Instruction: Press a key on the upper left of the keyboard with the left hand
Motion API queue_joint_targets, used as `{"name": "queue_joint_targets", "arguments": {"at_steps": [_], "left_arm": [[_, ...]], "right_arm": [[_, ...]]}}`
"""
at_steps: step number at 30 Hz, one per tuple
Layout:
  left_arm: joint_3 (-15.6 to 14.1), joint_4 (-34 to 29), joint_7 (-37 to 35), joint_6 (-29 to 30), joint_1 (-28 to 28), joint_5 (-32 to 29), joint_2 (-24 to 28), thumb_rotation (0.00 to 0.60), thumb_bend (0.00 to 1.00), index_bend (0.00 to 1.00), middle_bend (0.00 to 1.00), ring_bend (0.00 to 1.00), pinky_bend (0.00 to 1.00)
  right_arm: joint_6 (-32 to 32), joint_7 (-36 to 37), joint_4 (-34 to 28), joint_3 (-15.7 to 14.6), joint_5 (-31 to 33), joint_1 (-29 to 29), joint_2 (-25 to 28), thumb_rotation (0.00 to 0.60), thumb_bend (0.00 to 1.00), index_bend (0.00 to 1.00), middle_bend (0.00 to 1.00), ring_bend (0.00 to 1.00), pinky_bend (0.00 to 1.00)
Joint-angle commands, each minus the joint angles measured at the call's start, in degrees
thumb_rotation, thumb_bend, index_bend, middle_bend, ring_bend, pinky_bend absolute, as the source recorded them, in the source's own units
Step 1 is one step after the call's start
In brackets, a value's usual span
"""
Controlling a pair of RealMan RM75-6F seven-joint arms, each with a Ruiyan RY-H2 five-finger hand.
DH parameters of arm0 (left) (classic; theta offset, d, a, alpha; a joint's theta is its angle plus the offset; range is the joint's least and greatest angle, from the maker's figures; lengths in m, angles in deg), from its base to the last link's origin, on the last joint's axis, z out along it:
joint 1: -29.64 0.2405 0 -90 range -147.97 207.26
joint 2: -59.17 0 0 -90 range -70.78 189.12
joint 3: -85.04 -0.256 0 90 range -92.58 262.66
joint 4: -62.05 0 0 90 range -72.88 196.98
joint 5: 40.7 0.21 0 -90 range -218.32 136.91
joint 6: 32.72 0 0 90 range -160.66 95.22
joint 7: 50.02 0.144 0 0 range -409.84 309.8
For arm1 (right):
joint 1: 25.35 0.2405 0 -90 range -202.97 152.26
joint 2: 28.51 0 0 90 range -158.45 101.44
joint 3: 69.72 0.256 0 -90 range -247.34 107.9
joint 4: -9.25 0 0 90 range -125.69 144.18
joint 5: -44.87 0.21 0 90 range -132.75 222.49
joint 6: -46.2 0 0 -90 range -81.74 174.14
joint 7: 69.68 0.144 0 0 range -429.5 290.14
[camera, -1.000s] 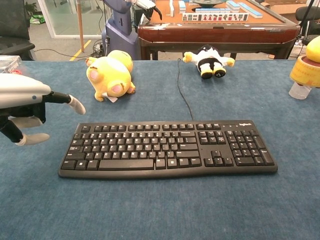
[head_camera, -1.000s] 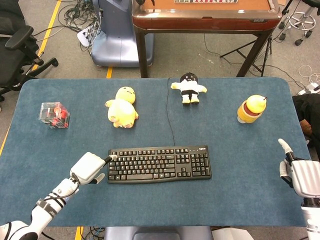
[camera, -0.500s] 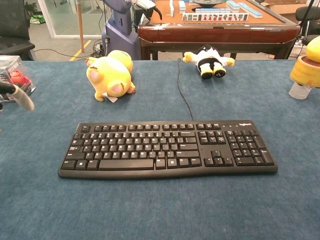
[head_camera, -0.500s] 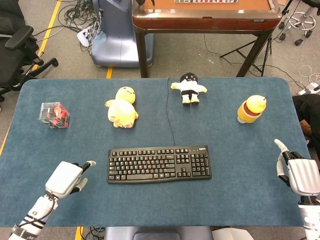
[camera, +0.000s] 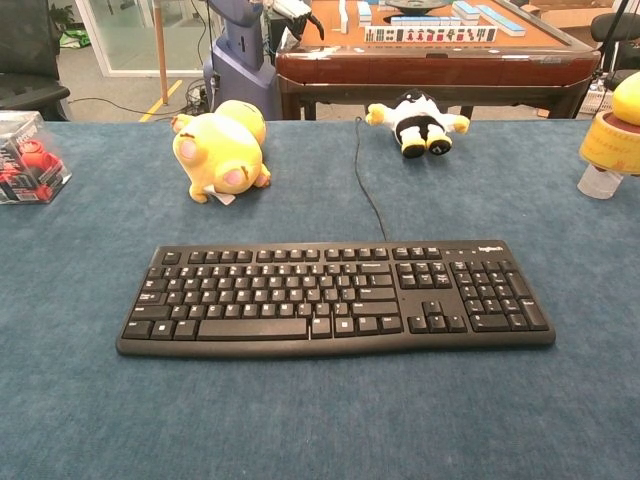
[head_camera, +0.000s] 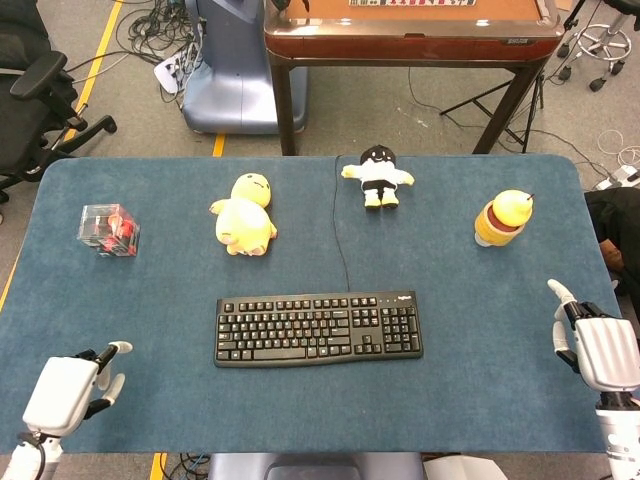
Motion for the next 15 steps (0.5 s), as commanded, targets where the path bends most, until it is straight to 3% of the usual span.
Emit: {"name": "queue_joint_targets", "arguments": {"at_steps": [1, 9, 15], "left_arm": [[0.99, 0.35, -0.91, 0.89, 0.81, 0.01, 0.90, 0.600, 0.36, 0.37, 0.71, 0.62, 0.80], [3.88, 0.41, -2.92, 0.08, 2.42, -4.73, 2.91, 0.600, 0.36, 0.37, 0.71, 0.62, 0.80], [4.74, 1.06, -3.13, -2.15, 2.35, -4.77, 2.81, 0.600, 0.36, 0.37, 0.71, 0.62, 0.80]], "right_arm": [[-0.01, 0.12, -0.04, -0.10, -0.27, 0.04, 0.16, 0.600, 0.62, 0.19, 0.48, 0.44, 0.72], [1.00, 1.32, 0.14, 0.32, 0.84, 0.40, 0.78, 0.600, 0.62, 0.19, 0.48, 0.44, 0.72], [1.79, 1.51, -0.09, 0.22, 1.19, 0.65, 0.95, 0.600, 0.62, 0.19, 0.48, 0.43, 0.72]]}}
